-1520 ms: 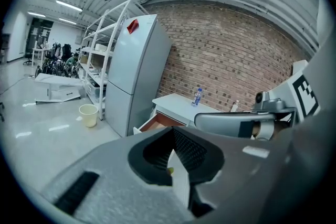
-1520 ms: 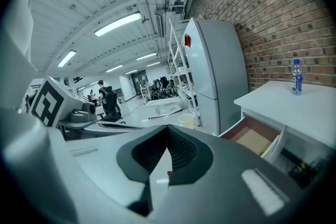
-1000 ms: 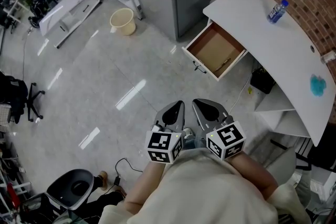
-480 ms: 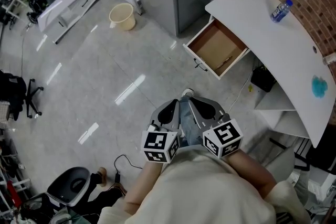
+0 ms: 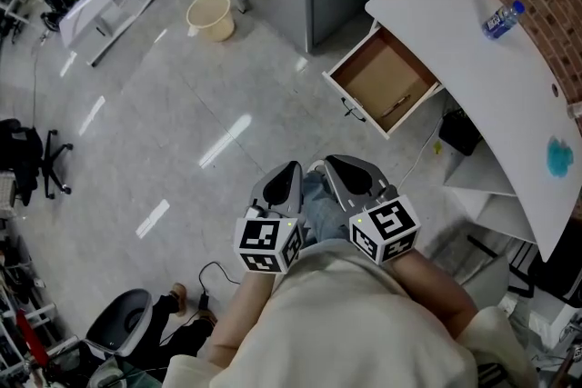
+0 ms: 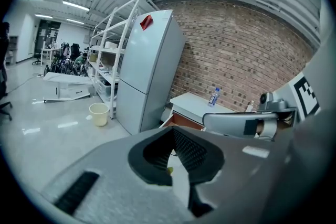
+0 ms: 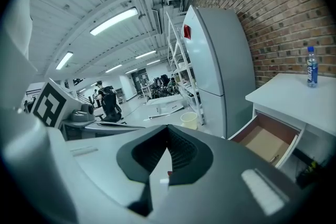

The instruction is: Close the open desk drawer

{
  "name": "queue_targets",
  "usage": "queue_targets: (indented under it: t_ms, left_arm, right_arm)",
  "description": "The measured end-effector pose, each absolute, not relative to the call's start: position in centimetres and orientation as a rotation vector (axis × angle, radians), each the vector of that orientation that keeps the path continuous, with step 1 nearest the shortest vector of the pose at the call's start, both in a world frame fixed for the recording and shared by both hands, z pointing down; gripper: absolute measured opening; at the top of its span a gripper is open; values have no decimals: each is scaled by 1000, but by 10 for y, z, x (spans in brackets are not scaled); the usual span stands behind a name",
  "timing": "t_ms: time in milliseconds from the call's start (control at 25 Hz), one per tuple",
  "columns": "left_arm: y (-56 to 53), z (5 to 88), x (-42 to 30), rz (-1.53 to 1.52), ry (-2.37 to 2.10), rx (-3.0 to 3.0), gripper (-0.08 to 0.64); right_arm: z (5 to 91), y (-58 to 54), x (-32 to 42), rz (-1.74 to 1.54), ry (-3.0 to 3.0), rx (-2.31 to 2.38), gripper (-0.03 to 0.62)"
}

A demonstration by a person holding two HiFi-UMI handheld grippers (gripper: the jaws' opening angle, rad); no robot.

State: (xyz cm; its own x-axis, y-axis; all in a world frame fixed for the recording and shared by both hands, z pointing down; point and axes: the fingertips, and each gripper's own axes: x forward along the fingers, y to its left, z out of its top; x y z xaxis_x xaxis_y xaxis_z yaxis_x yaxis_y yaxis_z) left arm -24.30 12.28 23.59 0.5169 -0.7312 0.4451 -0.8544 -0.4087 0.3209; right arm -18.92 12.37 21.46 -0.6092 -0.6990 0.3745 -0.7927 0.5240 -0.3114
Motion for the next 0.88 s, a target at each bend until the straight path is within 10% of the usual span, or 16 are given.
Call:
queue_targets:
  t_ms: [880]
  left_arm:
    - [-14, 232, -225, 415, -1106, 2365, 3]
  right_arm:
    - [218, -13, -177, 728, -2484, 1410, 5]
